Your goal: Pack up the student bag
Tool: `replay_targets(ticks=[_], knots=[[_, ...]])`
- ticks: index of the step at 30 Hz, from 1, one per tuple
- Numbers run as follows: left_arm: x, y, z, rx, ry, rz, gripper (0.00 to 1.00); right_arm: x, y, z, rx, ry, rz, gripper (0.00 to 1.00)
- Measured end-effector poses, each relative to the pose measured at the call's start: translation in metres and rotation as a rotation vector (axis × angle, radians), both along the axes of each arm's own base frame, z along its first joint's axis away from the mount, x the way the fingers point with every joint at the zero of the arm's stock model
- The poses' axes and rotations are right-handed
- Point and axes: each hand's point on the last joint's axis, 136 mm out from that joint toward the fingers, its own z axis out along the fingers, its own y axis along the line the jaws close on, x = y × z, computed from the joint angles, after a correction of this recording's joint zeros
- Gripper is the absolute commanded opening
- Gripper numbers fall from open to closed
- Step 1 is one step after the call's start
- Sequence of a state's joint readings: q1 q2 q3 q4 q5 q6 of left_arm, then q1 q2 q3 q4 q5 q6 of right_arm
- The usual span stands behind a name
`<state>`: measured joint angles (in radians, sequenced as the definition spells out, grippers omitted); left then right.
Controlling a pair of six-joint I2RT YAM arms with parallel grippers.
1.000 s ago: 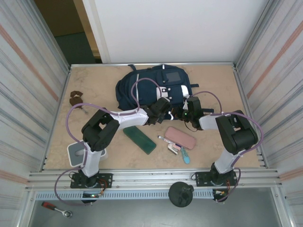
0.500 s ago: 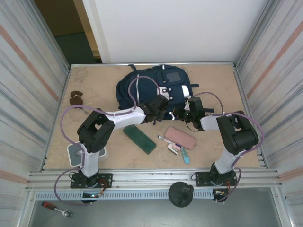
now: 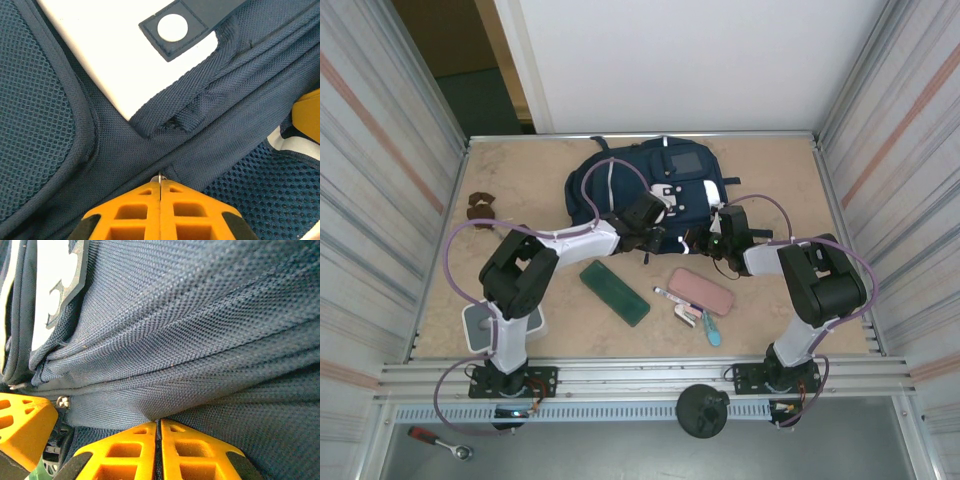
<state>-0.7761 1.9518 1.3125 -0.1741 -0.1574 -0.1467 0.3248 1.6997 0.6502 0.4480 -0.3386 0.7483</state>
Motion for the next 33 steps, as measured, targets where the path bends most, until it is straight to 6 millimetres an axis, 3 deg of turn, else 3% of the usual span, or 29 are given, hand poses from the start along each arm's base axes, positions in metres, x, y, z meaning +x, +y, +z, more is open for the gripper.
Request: replay_targets(ticks=[9, 33], knots=[[0.004, 0.004, -0.005, -0.048, 0.026, 0.002, 0.0, 0.0, 0.0, -0.001, -0.001, 0.003, 0.0, 0.1], [0.001, 0.007, -0.012, -0.053, 0.039, 0.003, 0.15, -0.001, -0.002, -0.001, 0.0, 0.006, -0.002, 0.1]])
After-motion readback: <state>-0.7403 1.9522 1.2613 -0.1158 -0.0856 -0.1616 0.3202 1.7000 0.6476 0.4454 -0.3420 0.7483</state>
